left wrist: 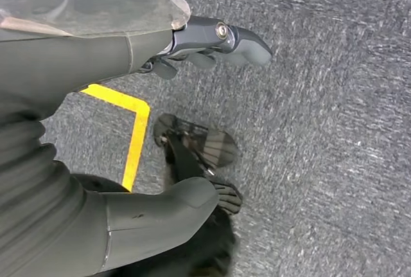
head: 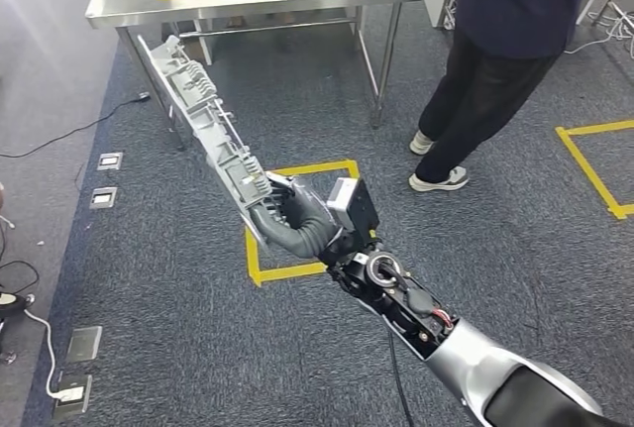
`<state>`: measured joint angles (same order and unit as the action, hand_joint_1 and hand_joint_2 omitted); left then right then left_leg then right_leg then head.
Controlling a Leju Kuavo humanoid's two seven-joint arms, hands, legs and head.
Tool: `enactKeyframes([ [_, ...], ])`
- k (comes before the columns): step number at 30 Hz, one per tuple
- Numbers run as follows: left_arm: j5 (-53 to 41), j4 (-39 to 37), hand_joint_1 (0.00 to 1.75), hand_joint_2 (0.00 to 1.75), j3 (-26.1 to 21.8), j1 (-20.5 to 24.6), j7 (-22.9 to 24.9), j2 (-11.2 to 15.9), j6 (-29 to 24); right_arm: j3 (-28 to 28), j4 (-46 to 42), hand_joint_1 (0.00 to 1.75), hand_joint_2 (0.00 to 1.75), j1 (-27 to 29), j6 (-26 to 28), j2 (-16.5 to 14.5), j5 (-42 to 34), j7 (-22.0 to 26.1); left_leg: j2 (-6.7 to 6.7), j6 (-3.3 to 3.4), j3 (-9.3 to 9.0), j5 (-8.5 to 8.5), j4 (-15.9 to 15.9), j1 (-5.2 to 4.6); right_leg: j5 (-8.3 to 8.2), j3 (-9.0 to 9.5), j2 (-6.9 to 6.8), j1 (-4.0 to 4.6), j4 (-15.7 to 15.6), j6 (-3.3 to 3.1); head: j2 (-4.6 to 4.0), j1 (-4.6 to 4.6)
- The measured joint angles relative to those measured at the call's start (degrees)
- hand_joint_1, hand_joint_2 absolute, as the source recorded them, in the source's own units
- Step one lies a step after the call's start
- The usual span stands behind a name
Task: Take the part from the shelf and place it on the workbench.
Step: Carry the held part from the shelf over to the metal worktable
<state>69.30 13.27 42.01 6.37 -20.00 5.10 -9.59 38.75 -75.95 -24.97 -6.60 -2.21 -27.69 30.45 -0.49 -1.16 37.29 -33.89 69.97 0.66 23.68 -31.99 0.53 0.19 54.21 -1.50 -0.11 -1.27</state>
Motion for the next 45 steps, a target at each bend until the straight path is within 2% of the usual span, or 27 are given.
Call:
enactKeyframes([
  [1,0.05,0.00,0.00,1.75,0.00,-0.09,-0.01,-0.02,0.02,-0.04,0.53,1.75,1.75,-0.14,0.29,0.11,0.19,-0.08,0.00,-0.01,1.51,-0.10,1.04,0.01,0.38,0.37,0.08,0.03,0.00,0.00,0.00,0.10],
  [2,0.10,0.00,0.00,1.75,0.00,-0.19,-0.02,-0.02,0.03,-0.08,0.99,1.75,1.75,-0.23,0.55,0.22,0.36,-0.17,0.00,0.10,1.93,1.11,-0.16,0.02,0.80,0.89,0.17,0.06,0.00,0.03,0.00,0.20],
  [5,0.17,-0.01,0.00,1.75,-0.01,-0.39,-0.06,0.15,0.07,-0.27,2.15,1.75,1.75,-0.74,1.16,0.57,0.92,-0.42,0.08,0.97,-0.93,9.41,-11.62,-0.23,2.22,2.59,0.29,0.18,-0.03,0.40,0.00,0.52],
  [6,0.18,-0.01,0.00,1.75,-0.02,-0.37,-0.07,0.24,0.09,-0.38,2.45,1.75,1.75,-1.06,1.32,0.69,0.98,-0.43,0.10,1.31,-1.70,10.94,-14.28,-0.44,2.62,2.85,0.32,0.19,-0.06,0.68,0.00,0.61],
  [7,0.19,-0.01,0.00,1.75,-0.02,-0.36,-0.07,0.28,0.11,-0.52,2.69,1.75,1.75,-1.36,1.46,0.80,0.98,-0.43,0.11,1.67,-2.03,11.54,-15.54,-0.66,2.83,2.99,0.35,0.17,0.02,1.02,0.00,0.65],
  [9,0.20,0.00,0.00,1.75,-0.01,-0.32,-0.09,0.24,0.15,-0.81,3.06,1.75,1.75,-1.77,1.59,0.99,0.99,-0.42,0.11,2.28,-2.55,11.24,-15.93,-0.70,3.15,3.35,0.41,0.18,0.29,1.76,0.00,0.63],
  [11,0.21,0.00,0.00,1.75,-0.01,-0.36,-0.13,0.16,0.16,-1.04,3.40,1.75,1.75,-1.97,1.69,1.20,1.00,-0.45,0.14,2.84,-3.65,11.04,-16.18,-0.39,4.05,2.76,0.27,0.17,2.32,2.45,-0.01,0.36],
  [12,0.21,0.00,0.00,1.75,-0.01,-0.36,-0.14,0.14,0.16,-1.14,3.54,1.75,1.75,-2.12,1.74,1.33,1.01,-0.45,0.14,3.05,-4.22,10.81,-16.24,-0.25,4.99,1.43,0.19,0.07,4.91,2.78,-0.01,0.12],
  [15,0.25,0.00,0.00,1.75,-0.02,-0.35,-0.14,0.19,0.15,-1.42,3.89,1.75,1.75,-2.38,1.82,1.83,0.91,-0.51,0.10,3.25,-5.53,9.67,-16.27,-0.19,8.74,-5.49,0.05,-0.46,16.10,3.41,0.00,-0.56],
  [16,0.28,0.00,0.00,1.75,-0.02,-0.40,-0.11,0.18,0.15,-1.47,4.03,1.75,1.75,-2.38,1.82,2.03,0.80,-0.63,0.05,3.19,-6.11,9.19,-16.25,-0.15,9.15,-7.10,0.03,-0.62,17.82,3.56,0.00,-0.72],
  [17,0.32,0.00,0.00,1.75,-0.01,-0.46,-0.08,0.15,0.15,-1.50,4.17,1.75,1.75,-2.37,1.81,2.23,0.71,-0.78,-0.03,3.08,-6.80,8.66,-16.23,-0.08,8.52,-7.73,0.00,-0.74,17.41,3.65,0.00,-0.86],
  [18,0.34,0.00,0.00,1.75,-0.01,-0.50,-0.05,0.12,0.15,-1.52,4.27,1.75,1.75,-2.37,1.80,2.41,0.64,-0.93,-0.10,2.90,-7.60,8.08,-16.21,0.03,6.67,-7.29,-0.02,-0.84,14.77,3.75,0.00,-1.05],
  [20,0.37,-0.01,0.00,1.75,0.00,-0.54,-0.02,0.07,0.15,-1.63,4.42,1.75,1.75,-2.39,1.79,2.65,0.62,-1.07,-0.18,2.35,-9.05,6.89,-16.12,0.18,1.11,-5.02,-0.12,-0.88,6.38,3.85,0.00,-1.41],
  [21,0.37,-0.01,0.00,1.75,0.00,-0.49,-0.01,0.07,0.15,-1.69,4.47,1.75,1.75,-2.45,1.78,2.73,0.63,-1.07,-0.20,2.04,-9.41,6.45,-16.17,0.19,-0.61,-4.12,-0.17,-0.77,3.13,3.64,0.00,-1.56],
  [22,0.38,-0.02,0.00,1.75,0.00,-0.41,0.00,0.09,0.15,-1.76,4.48,1.75,1.75,-2.53,1.72,2.78,0.63,-1.03,-0.19,1.69,-9.51,6.13,-16.30,0.15,-1.70,-3.58,-0.19,-0.65,1.26,3.23,0.00,-1.59],
  [25,0.40,-0.01,0.00,1.75,0.00,-0.27,0.03,0.14,0.15,-1.91,4.48,1.75,1.75,-2.64,1.57,2.88,0.64,-1.10,-0.06,0.74,-9.86,5.88,-16.32,0.08,-1.74,-2.52,-0.07,-0.55,0.30,1.63,0.00,-1.23],
  [27,0.40,0.00,0.00,1.75,0.00,-0.23,0.01,0.13,0.15,-2.00,4.51,1.75,1.75,-2.74,1.69,2.92,0.64,-1.17,0.03,0.41,-8.14,5.58,-12.67,0.17,-1.47,-1.39,0.01,-0.65,-0.20,1.00,0.00,-0.75],
  [30,0.40,0.00,0.00,1.75,0.01,-0.17,-0.05,0.07,0.15,-2.10,4.54,1.75,1.75,-3.05,1.81,2.93,0.64,-1.06,0.08,0.18,-0.16,2.34,-1.15,0.16,-0.49,-0.25,0.03,-0.40,-0.44,0.30,0.00,-0.08],
  [31,0.41,0.00,0.00,1.75,0.01,-0.20,-0.08,0.05,0.15,-2.09,4.59,1.75,1.75,-3.05,1.81,2.93,0.64,-1.06,0.08,0.17,2.01,1.20,1.02,0.14,-0.05,0.21,0.10,-0.25,-0.44,0.19,0.00,0.04],
  [32,0.42,0.00,0.00,1.75,0.02,-0.27,-0.12,0.04,0.15,-2.09,4.69,1.75,1.75,-3.04,1.82,2.93,0.64,-1.08,0.08,0.29,3.22,1.00,1.23,0.12,0.44,0.80,0.19,-0.10,-0.44,0.12,0.00,0.16],
  [33,0.42,0.00,0.00,1.75,0.02,-0.32,-0.17,0.06,0.15,-2.08,4.80,1.75,1.75,-3.03,1.87,2.93,0.62,-1.11,0.08,0.54,3.41,2.19,-0.62,0.06,0.96,1.50,0.29,0.07,-0.44,0.09,0.00,0.29],
  [36,0.41,-0.01,0.00,1.75,0.02,-0.35,-0.28,0.42,0.15,-2.11,4.98,1.75,1.75,-3.14,2.11,2.94,0.55,-1.06,0.02,2.04,0.57,10.73,-12.29,-0.65,2.51,3.30,0.47,0.46,-0.47,0.26,0.00,0.63],
  [37,0.39,-0.02,0.00,1.75,0.02,-0.33,-0.31,0.55,0.15,-2.13,4.98,1.75,1.75,-3.22,2.17,2.95,0.45,-1.00,-0.06,2.37,-0.17,12.53,-14.86,-0.96,2.98,3.53,0.54,0.52,-0.52,0.45,0.00,0.65],
  [38,0.38,-0.02,0.00,1.75,0.02,-0.29,-0.32,0.66,0.15,-2.14,4.98,1.75,1.75,-3.28,2.21,2.95,0.28,-0.95,-0.15,2.60,-0.52,13.26,-16.18,-1.16,3.22,3.69,0.63,0.54,-0.37,0.71,0.00,0.65],
  [40,0.37,-0.02,0.00,1.75,0.02,-0.23,-0.33,0.59,0.19,-2.17,4.96,1.75,1.75,-3.23,2.32,2.95,-0.14,-0.93,-0.17,2.91,-1.31,13.08,-16.76,-1.13,3.70,3.94,0.72,0.50,-0.02,1.29,0.00,0.61],
  [42,0.43,-0.01,0.00,1.75,0.02,-0.26,-0.39,0.56,0.27,-2.20,4.96,1.75,1.75,-3.11,2.48,2.96,-0.36,-1.01,-0.06,3.35,-2.60,12.76,-17.07,-0.84,4.67,3.02,0.55,0.42,2.66,1.94,-0.01,0.42],
  [45,0.60,0.00,0.00,1.75,0.02,-0.18,-0.47,0.67,0.34,-2.22,4.96,1.75,1.75,-3.04,2.56,3.02,-0.44,-0.97,-0.05,3.61,-4.12,11.67,-17.16,-0.67,8.48,-3.46,0.25,-0.14,13.99,2.93,0.00,-0.26],
])
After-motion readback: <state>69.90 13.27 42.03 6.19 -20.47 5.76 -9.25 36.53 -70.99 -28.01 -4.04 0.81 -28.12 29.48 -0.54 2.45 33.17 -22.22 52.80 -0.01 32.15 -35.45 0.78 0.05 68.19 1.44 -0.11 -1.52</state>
